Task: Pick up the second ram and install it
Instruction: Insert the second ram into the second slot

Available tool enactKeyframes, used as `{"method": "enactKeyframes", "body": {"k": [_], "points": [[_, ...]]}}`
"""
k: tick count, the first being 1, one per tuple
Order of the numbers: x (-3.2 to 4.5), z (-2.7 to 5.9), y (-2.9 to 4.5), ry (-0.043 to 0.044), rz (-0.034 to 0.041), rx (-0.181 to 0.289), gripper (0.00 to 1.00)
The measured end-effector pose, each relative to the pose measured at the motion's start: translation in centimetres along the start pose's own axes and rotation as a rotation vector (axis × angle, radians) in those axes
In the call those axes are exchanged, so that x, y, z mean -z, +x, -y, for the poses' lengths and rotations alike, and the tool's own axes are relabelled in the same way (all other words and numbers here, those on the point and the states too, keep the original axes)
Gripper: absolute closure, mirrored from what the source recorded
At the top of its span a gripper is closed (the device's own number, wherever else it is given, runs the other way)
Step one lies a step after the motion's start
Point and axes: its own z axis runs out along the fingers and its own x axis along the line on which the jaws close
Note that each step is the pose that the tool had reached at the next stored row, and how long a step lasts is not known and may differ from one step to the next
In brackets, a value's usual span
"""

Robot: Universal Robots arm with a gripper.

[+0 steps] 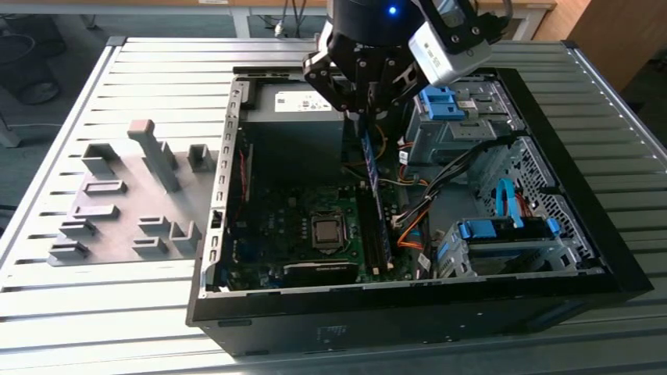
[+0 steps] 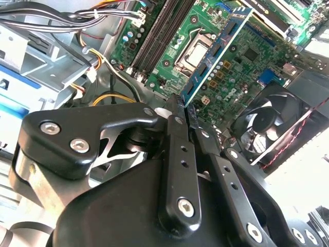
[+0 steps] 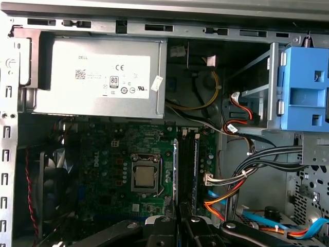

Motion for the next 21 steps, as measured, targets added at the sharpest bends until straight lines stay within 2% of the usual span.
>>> {"method": "enactKeyframes", "body": {"k": [21], "points": [[-0.63,0.00,-0.12,-0.0001,0.0002,-0.016,0.86]]}}
